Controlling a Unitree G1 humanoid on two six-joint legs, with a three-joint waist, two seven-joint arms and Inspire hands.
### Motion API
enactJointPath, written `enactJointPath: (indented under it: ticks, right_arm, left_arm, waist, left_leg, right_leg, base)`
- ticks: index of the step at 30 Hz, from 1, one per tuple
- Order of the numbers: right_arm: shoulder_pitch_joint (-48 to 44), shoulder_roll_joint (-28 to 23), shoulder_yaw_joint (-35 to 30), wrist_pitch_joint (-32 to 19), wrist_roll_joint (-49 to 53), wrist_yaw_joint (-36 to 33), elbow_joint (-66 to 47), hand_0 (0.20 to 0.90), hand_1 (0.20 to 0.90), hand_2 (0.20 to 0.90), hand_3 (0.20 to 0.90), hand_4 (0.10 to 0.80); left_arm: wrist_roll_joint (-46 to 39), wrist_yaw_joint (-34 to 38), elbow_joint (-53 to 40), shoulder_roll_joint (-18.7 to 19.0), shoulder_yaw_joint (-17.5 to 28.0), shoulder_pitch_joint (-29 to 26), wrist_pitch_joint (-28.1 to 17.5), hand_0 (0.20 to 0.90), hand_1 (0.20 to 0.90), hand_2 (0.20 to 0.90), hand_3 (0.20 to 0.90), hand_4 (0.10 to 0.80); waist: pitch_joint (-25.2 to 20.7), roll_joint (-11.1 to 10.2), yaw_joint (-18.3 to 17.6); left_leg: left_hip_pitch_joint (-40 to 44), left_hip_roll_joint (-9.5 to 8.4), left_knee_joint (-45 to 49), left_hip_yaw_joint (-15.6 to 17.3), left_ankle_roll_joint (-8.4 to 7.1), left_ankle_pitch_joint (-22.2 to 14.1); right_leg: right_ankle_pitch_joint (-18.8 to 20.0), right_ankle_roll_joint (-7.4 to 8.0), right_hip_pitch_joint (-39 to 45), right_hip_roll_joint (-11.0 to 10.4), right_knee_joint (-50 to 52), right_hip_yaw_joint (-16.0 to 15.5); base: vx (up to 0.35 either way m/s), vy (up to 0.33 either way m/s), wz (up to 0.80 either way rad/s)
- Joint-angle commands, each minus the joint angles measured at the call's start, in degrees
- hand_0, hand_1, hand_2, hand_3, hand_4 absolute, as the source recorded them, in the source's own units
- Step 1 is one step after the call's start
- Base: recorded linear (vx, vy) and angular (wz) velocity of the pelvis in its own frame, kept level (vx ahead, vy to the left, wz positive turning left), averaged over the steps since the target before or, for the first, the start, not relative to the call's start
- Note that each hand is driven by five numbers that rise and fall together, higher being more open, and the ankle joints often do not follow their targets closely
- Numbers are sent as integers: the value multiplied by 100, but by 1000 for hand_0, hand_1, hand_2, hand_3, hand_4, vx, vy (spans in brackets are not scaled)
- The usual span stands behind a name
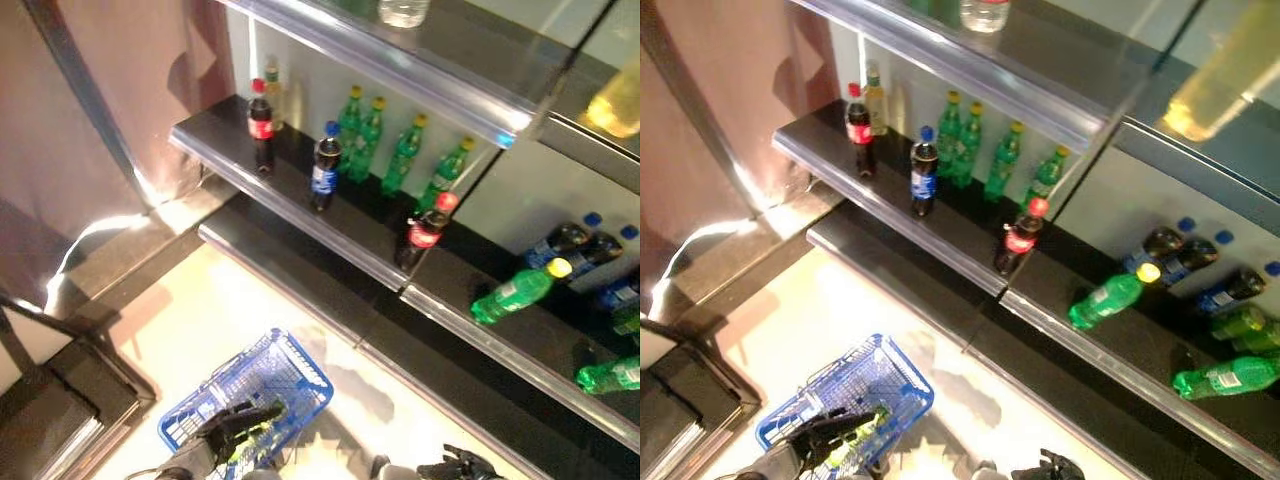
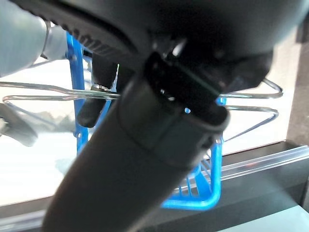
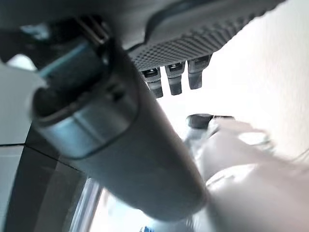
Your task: Pick up the drink and place into the basket.
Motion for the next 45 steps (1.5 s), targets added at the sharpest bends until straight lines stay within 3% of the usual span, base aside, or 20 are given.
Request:
enactJointPath:
  ticks: [1,5,8,9,11,14,19,29,34,37,41,45]
  right_arm:
    - [-56,-91,163,44,-101,71,134,900,900,900,900,800]
    - [-28,-170,202,160,-223,106,155,900,900,900,900,800]
    - [-26,-242,171,185,-295,89,168,900,900,900,900,800]
    - [-26,-309,144,177,-319,55,173,900,900,900,900,800]
    - [-39,-345,120,163,-239,-13,198,900,900,900,900,800]
    - [-68,-366,34,200,-128,-109,266,900,900,900,900,800]
    - [51,-337,-77,96,-334,9,370,900,900,900,900,800]
    - [164,-333,-65,196,-526,17,360,900,900,900,900,800]
    - [-234,-371,231,281,-299,-108,236,900,900,900,900,800]
    - [-624,-385,393,259,-39,-222,198,900,900,900,900,800]
    - [-822,-413,437,201,12,-269,131,900,900,900,900,800]
    - [-975,-497,602,96,62,-237,-69,900,900,900,900,800]
  left_arm:
    - [298,-74,216,232,-24,-153,-53,300,300,300,200,100]
    - [369,-221,231,189,118,-23,-25,300,300,300,200,100]
    - [312,-323,199,91,109,60,-100,300,300,300,200,100]
    - [208,-389,116,3,83,136,-139,300,300,300,200,100]
    - [156,-418,47,-77,42,156,-145,300,300,300,200,100]
    - [152,-454,44,-139,-20,144,-152,300,300,300,200,100]
    - [-85,-450,59,-123,91,176,-106,300,300,300,200,100]
    - [71,-434,319,84,425,360,-169,300,300,300,200,100]
    - [-389,-380,69,6,98,-13,-304,300,300,300,200,100]
    - [-648,-244,-100,-44,-67,-451,-289,300,300,300,200,100]
    - [-718,-259,-187,-84,-171,-614,-286,300,300,300,200,100]
    - [-837,-211,-255,-28,-312,-775,-243,300,300,300,200,100]
  waist:
    - [-308,345,-95]
    - [-321,424,-133]
    - [-286,446,-126]
    - [-264,446,-88]
    - [-289,471,-62]
    - [-306,532,-85]
    - [-377,578,-104]
    - [-370,473,-50]
    - [27,532,39]
    - [408,556,86]
    - [698,581,81]
    - [924,527,43]
  left_leg:
    - [-514,32,-12,-504,-52,89]
    - [-375,331,19,-425,-304,280]
    - [-370,422,116,-552,-381,312]
    - [-384,395,275,-916,-399,231]
    - [-407,373,316,-1084,-401,193]
    - [-226,392,151,-1086,-404,199]
    - [47,260,36,-1134,-341,108]
    - [230,249,-12,-1107,-335,5]
    - [-482,294,-12,-1142,-384,260]
    - [-1018,244,-12,-1224,-410,411]
    - [-1358,164,-12,-1320,-412,506]
    - [-1650,29,-12,-1485,-392,540]
  right_leg:
    - [-372,149,240,24,130,154]
    - [-539,10,339,200,-26,172]
    - [-596,-83,429,258,-56,195]
    - [-658,-158,501,300,-45,324]
    - [-694,-170,508,298,-28,346]
    - [-729,-159,520,265,24,233]
    - [-736,-111,683,207,39,174]
    - [-562,-48,654,216,-51,65]
    - [-285,-94,-83,295,-122,4]
    - [-124,-143,-570,395,-193,-25]
    - [-32,-168,-878,447,-231,-3]
    - [92,-171,-1218,457,-288,220]
  base:
    - [26,-255,-86]
    - [36,-227,-39]
    - [8,-72,-9]
    - [-7,-24,-15]
    - [-11,35,-17]
    - [16,90,3]
    - [64,115,3]
    - [83,18,7]
    - [-199,1,0]
    - [-362,-31,7]
    - [-163,6,8]
    - [-163,-18,3]
